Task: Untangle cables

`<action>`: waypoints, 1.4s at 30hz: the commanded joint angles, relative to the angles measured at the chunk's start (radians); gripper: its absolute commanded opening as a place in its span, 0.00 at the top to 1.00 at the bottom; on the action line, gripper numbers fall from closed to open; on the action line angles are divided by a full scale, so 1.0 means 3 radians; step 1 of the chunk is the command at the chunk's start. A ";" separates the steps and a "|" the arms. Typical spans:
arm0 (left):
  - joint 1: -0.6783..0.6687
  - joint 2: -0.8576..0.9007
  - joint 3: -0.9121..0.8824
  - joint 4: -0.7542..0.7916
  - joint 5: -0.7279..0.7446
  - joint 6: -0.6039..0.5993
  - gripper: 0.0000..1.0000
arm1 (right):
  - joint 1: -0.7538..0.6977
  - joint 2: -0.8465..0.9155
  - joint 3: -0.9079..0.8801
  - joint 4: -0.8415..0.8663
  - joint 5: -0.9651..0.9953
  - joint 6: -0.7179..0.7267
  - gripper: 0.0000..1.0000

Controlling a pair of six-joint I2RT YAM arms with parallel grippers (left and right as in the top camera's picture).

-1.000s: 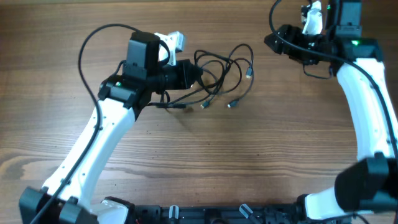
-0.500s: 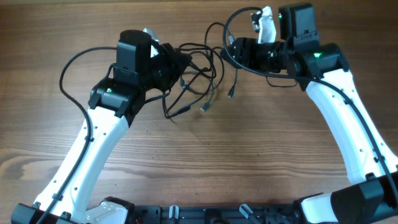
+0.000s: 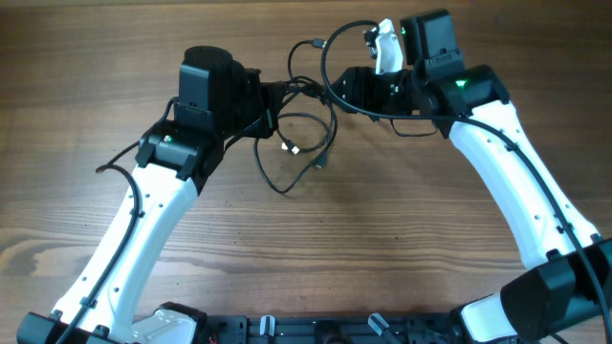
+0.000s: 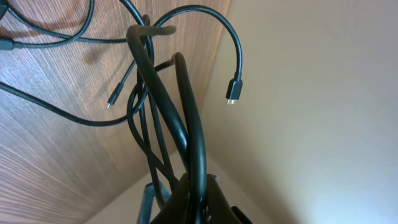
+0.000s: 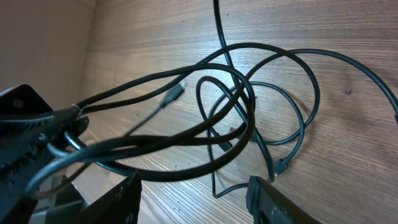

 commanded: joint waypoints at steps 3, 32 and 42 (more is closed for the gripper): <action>0.0015 -0.0058 0.0006 0.0000 -0.0046 -0.0242 0.96 | 0.0005 0.0229 0.0031 0.0017 -0.0052 0.0195 0.44; 0.0015 -0.0057 0.0006 -0.0163 -0.0308 0.0861 0.96 | 0.0161 0.0935 0.0031 0.0804 -0.1100 0.1733 0.83; 0.0015 -0.0057 0.0006 -0.1123 -0.0928 0.1780 0.23 | 0.0163 0.0774 0.0090 0.0048 0.0013 0.0294 0.95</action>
